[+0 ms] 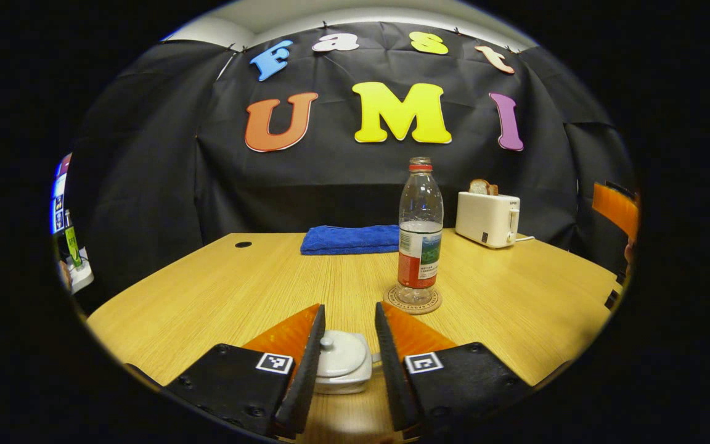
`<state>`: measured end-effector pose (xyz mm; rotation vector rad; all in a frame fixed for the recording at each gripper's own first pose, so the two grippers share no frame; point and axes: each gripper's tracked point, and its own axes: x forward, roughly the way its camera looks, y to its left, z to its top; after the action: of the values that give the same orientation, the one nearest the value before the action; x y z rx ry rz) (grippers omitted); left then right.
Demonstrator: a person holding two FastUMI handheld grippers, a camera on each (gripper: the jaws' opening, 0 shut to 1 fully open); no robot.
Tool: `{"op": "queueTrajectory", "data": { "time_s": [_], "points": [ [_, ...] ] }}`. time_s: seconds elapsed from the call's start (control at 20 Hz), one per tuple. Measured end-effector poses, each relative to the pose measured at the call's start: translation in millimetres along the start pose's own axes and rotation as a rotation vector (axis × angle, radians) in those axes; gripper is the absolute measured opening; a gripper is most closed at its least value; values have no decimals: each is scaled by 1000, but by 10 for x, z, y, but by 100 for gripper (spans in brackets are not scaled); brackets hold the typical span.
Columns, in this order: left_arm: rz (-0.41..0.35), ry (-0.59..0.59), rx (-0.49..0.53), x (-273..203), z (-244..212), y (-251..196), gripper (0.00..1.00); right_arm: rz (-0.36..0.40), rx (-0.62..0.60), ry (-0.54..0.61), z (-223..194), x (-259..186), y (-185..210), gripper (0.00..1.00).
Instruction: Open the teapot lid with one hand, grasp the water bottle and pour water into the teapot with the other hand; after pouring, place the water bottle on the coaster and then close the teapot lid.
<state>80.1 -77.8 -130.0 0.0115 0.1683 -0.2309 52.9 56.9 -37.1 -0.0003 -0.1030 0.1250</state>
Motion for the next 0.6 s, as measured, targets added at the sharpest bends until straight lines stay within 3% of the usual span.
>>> {"op": "queueTrajectory", "data": {
  "time_s": [0.05,0.15,0.35,0.6],
  "points": [
    [24,-16,27,-66,89,36,75,-3,-3,-5,64,-43,-3,95],
    [63,-84,49,-237,381,103,92,-15,-15,-16,221,-154,-21,94],
    [46,-161,5,-668,841,94,99,-40,-24,-66,596,-452,-69,94],
    [105,-177,-56,-1237,1171,347,99,-53,7,16,695,-881,-101,97]
  ]
}}
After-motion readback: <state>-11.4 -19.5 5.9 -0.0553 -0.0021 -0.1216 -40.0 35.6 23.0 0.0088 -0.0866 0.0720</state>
